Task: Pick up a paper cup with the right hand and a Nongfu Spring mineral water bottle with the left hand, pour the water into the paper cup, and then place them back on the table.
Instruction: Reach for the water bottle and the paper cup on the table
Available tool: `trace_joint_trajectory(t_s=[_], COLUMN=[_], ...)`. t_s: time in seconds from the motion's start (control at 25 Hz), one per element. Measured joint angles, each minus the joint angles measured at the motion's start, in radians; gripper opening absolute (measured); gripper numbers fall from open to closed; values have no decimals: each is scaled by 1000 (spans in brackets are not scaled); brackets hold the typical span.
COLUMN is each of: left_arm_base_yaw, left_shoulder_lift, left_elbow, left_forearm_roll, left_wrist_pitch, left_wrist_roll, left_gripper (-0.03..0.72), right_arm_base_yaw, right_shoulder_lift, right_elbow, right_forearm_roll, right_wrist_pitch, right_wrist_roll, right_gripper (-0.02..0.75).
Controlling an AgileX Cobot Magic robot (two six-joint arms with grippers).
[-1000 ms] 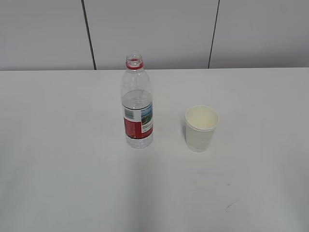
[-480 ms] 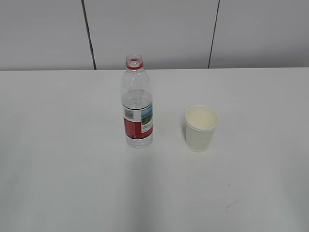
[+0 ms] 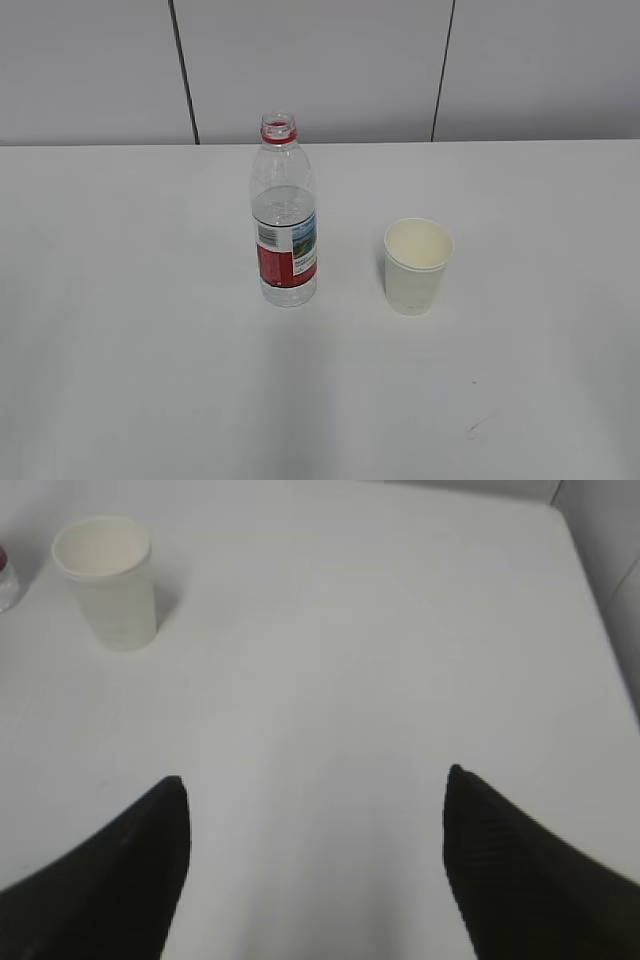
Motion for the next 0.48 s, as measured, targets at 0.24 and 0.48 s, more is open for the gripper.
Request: trace_joint_trajectory(t_s=[0.24, 0.48], left_arm_base_yaw=[0, -20], left_shoulder_lift=[22, 319], left_elbow=[-14, 108], left_forearm_roll=[10, 3], left_wrist_pitch=[-558, -1008], left_wrist_roll=[47, 55], left_gripper=[528, 528], right_arm_base_yaw=[0, 0], right_shoulder_lift=[42, 345], right_elbow=[-41, 11], right_forearm_roll=[0, 29], right_wrist_pitch=[-450, -879], right_wrist_roll=[-95, -103], right_gripper=[582, 548])
